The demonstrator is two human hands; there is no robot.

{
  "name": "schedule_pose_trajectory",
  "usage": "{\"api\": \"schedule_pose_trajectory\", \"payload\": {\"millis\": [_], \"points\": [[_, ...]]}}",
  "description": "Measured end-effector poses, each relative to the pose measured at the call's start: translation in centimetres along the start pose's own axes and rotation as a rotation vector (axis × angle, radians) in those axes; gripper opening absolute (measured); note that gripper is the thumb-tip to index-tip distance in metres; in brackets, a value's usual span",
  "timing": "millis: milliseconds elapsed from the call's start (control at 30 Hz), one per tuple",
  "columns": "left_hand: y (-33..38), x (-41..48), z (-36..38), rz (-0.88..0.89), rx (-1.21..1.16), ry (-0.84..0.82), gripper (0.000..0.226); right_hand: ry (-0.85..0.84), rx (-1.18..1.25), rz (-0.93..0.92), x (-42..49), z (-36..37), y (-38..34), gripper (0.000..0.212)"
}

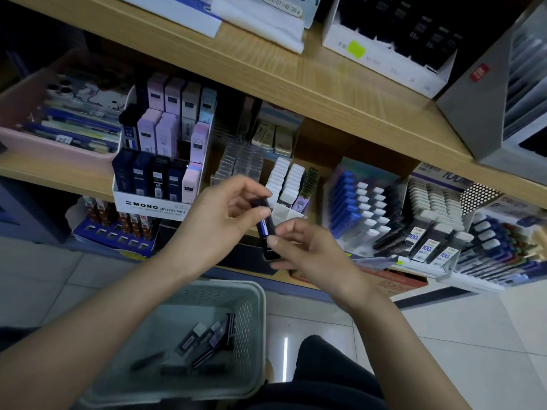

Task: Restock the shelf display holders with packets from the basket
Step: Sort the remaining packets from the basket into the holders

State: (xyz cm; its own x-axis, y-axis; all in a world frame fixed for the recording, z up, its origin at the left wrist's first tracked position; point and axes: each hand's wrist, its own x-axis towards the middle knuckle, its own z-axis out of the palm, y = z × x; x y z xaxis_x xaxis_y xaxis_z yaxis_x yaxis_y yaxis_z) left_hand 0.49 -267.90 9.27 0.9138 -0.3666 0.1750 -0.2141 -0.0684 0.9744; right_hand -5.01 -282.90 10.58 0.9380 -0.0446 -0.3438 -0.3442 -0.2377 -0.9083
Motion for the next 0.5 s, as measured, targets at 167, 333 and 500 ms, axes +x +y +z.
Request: {"api": "schedule_pose_trajectory", "payload": {"millis": [167, 333, 500], "points": [[0.0, -0.2, -2.1, 0.062, 0.181, 0.063, 0.015, 0.188, -0.016, -0.115, 0.3, 0.0, -0.9, 0.005], [-2.7, 0.0, -6.9, 0.169, 0.738, 0.062, 0.029, 0.431, -0.008, -0.292, 1.4, 1.0, -1.7, 0.006], [-4.6, -0.2, -11.1, 0.067, 0.993, 0.039, 0.046, 0.441, -0.157, -0.414, 3.5, 3.4, -3.1, 0.013]]}}
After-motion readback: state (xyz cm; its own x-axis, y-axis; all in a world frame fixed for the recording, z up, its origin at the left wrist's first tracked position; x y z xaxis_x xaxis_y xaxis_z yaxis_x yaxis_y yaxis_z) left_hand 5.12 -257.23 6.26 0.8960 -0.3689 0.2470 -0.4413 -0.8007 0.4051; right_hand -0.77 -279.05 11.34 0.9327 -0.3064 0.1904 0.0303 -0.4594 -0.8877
